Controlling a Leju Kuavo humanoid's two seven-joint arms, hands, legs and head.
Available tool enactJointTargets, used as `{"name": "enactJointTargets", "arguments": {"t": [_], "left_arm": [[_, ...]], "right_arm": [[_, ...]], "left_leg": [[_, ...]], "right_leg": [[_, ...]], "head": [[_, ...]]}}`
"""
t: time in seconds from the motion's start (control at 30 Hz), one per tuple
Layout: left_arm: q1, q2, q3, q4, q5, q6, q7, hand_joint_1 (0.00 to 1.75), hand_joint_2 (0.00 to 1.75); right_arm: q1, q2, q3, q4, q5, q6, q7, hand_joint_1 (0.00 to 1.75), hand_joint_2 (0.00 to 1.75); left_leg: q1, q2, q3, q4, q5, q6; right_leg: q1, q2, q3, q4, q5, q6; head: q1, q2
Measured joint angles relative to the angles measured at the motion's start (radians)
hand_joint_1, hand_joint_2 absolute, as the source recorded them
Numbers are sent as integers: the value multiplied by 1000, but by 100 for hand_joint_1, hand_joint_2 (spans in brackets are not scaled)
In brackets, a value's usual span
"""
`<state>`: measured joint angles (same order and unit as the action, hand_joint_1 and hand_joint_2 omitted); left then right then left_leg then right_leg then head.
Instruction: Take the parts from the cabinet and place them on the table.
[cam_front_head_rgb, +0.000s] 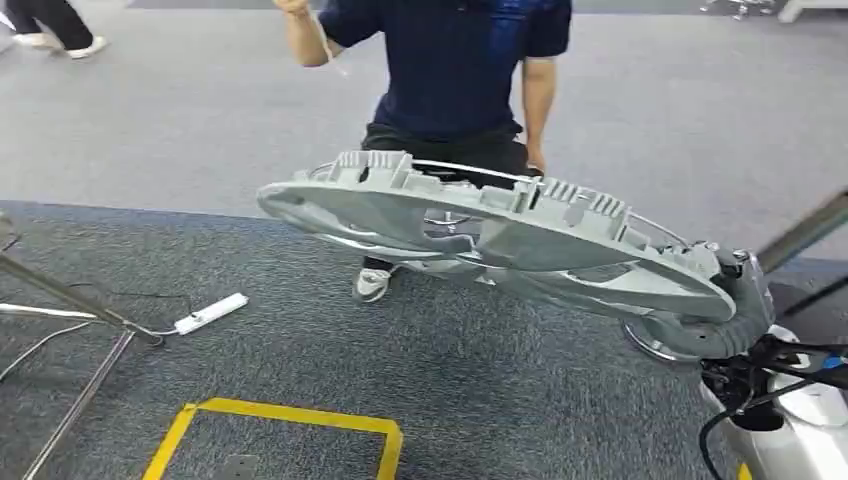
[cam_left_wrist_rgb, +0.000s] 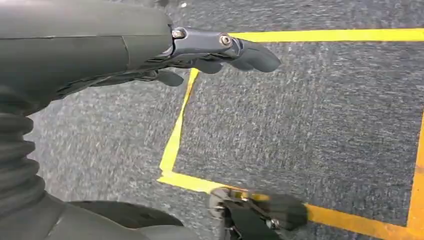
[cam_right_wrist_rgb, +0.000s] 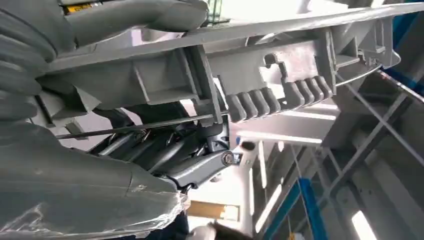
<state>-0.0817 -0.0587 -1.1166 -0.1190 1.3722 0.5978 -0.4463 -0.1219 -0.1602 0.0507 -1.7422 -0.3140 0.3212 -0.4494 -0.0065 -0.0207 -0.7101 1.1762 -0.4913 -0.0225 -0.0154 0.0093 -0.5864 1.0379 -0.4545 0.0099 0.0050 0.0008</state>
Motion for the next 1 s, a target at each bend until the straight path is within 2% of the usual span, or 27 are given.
{"name": "enactJointTargets", "arguments": {"t": [0.03, 0.07, 0.1, 0.13, 0.17, 0.2, 0.23, 0.27, 0.37, 0.4, 0.43, 0.47, 0.5, 0.53, 0.57, 0.6, 0.63, 0.67, 0.7, 0.73, 0.77, 0.8, 0.87, 0.9, 0.93, 0.97, 1.0], "left_arm": [[-1, 0, 0, 0, 0, 0, 0, 0, 175], [-1, 0, 0, 0, 0, -1, -1, 0, 175], [0, 0, 0, 0, 0, -1, -1, 0, 175], [1, 0, 0, 0, 0, -3, -2, 0, 175], [1, 0, 0, 0, 0, -4, -3, 0, 175], [0, 1, 0, 0, 0, -4, -3, 0, 175], [-1, 1, -1, 0, -1, -5, -3, 0, 175], [-5, 2, -3, 0, -1, -6, -3, 0, 175], [-1, 5, -8, 0, -2, -6, 0, 0, 175], [0, 4, -9, 0, -2, -6, 0, 0, 175], [1, 5, -11, 0, -2, -6, 0, 0, 175], [-1, 6, -13, 0, -2, -6, 0, 0, 175], [-4, 5, -15, 0, -2, -6, 0, 0, 175], [-4, 4, -16, 0, -2, -6, 0, 0, 175], [-4, 3, -17, 0, -2, -6, 0, 0, 175], [-3, 3, -17, 0, -2, -6, 0, 0, 175], [-1, 4, -17, 0, -2, -6, 0, 0, 175], [-1, 4, -17, 0, -2, -6, 0, 0, 175], [-2, 3, -18, 0, -2, -7, 0, 0, 175], [-2, 4, -18, 0, -2, -6, 0, 0, 175], [-4, 6, -18, 0, 0, -5, 0, 0, 175], [-4, 6, -18, 0, 0, -4, 0, 0, 175], [3, 6, -18, 0, 1, -3, 0, 0, 175], [7, 8, -18, 0, 1, -3, 1, 0, 175], [9, 9, -18, 0, 3, -2, 1, 0, 175], [8, 7, -18, 0, 3, -2, 1, 0, 175], [5, 7, -19, 0, 1, -2, 1, 0, 175]], "right_arm": [[0, 0, 0, 2, 0, -3, 0, 175, 175], [0, 0, 2, 5, 0, -4, 0, 175, 175], [0, 0, 3, 8, -1, -5, 0, 175, 175], [-1, 0, 5, 10, -1, -5, 1, 175, 175], [-2, 0, 5, 11, -2, -5, 2, 175, 175], [-4, 0, 6, 11, -3, -6, 3, 175, 175], [-6, 0, 8, 11, -5, -6, 3, 175, 175], [-7, 0, 9, 11, -9, -7, 3, 175, 175], [-8, 0, 13, 16, -13, -9, 3, 175, 175], [-9, 0, 13, 14, -13, -9, 3, 175, 175], [-12, 0, 13, 16, -13, -9, 4, 175, 175], [-12, 0, 13, 16, -14, -8, 3, 175, 175], [-11, 0, 12, 17, -16, -9, 2, 175, 175], [-11, 0, 12, 19, -17, -9, 2, 175, 175], [-10, 0, 12, 21, -16, -9, 3, 175, 175], [-8, 0, 12, 23, -15, -9, 3, 175, 175], [-8, 0, 12, 25, -15, -9, 3, 175, 175], [-9, 0, 12, 25, -15, -9, 3, 175, 175], [-9, 0, 12, 25, -15, -9, 3, 175, 175], [-9, 0, 12, 25, -16, -9, 3, 175, 175], [-9, 0, 13, 26, -16, -9, 3, 175, 175], [-7, 0, 11, 26, -18, -10, 2, 175, 175], [-5, 0, 11, 26, -18, -9, 2, 175, 175], [-6, 0, 11, 26, -19, -9, 2, 175, 175], [-8, 0, 11, 26, -19, -8, 1, 175, 175], [-8, 0, 10, 26, -19, -8, 1, 175, 175], [-7, 0, 9, 26, -19, -8, 1, 175, 175]], "left_leg": [[1, 8, -42, 87, -33, -1], [2, 9, -68, 137, -44, -1], [2, 9, -67, 135, -30, 0], [1, 10, -46, 90, 4, 4], [-1, 14, -5, 12, 47, 8], [-4, 30, 43, -76, 85, 13], [-12, 78, 85, -149, 101, 22], [-22, 91, 95, -179, 88, 24], [-24, 59, 86, -178, 91, 34], [-17, 46, 98, -190, 98, 41], [-11, 37, 102, -194, 99, 46], [-8, 28, 103, -194, 99, 50], [-6, 16, 103, -194, 99, 52], [-6, 4, 102, -193, 99, 53], [-6, -8, 102, -193, 99, 52], [-4, -22, 103, -193, 99, 52], [-2, -36, 103, -191, 100, 51], [1, -50, 103, -189, 100, 48], [5, -63, 103, -184, 97, 41], [8, -75, 102, -178, 94, 35], [4, -87, 94, -170, 92, 25], [5, -97, 87, -171, 99, 21], [11, -115, 82, -178, 107, 10], [11, -126, 78, -178, 107, 8], [9, -95, 77, -170, 99, 6], [3, -34, 55, -125, 67, 1], [3, -5, 20, -50, 26, -2]], "right_leg": [[3, -16, 0, 0, -2, -3], [4, -30, 0, 0, -3, -4], [6, -43, 1, 0, -3, -5], [7, -56, 1, 0, -4, -5], [9, -68, 3, 0, -5, -5], [9, -78, 5, 0, -6, -3], [10, -87, 7, 0, -8, -1], [18, -95, 3, 5, -13, 6], [15, -126, 12, -4, -12, 16], [16, -133, 13, -3, -19, 24], [12, -84, 5, 20, -34, 30], [10, -43, -18, 75, -65, 32], [9, -21, -59, 159, -102, 35], [8, -13, -102, 240, -133, 39], [8, -12, -134, 298, -150, 41], [8, -11, -147, 309, -139, 42], [6, -11, -133, 269, -104, 43], [3, -8, -99, 195, -57, 45], [-3, 10, -52, 97, -7, 50], [-13, 48, -17, 22, 12, 57], [-15, 83, -2, -1, -9, 57], [-13, 72, 1, 4, -5, 46], [-6, 54, -3, 9, -4, 33], [-9, 41, -2, 6, 0, 26], [-10, 31, -1, 4, 1, 19], [-8, 18, 0, 4, 1, 10], [-5, 6, -1, 4, 0, 7]], "head": [[0, 0], [0, 0], [0, 0], [0, 0], [0, 0], [0, 0], [0, 0], [-2, 0], [1, 0], [-1, 0], [3, 0], [3, 0], [10, 0], [13, 0], [11, 0], [12, 0], [12, 0], [11, 0], [12, 0], [13, 0], [13, 0], [11, 0], [12, 0], [12, 0], [12, 0], [1, 0], [2, 0]]}}
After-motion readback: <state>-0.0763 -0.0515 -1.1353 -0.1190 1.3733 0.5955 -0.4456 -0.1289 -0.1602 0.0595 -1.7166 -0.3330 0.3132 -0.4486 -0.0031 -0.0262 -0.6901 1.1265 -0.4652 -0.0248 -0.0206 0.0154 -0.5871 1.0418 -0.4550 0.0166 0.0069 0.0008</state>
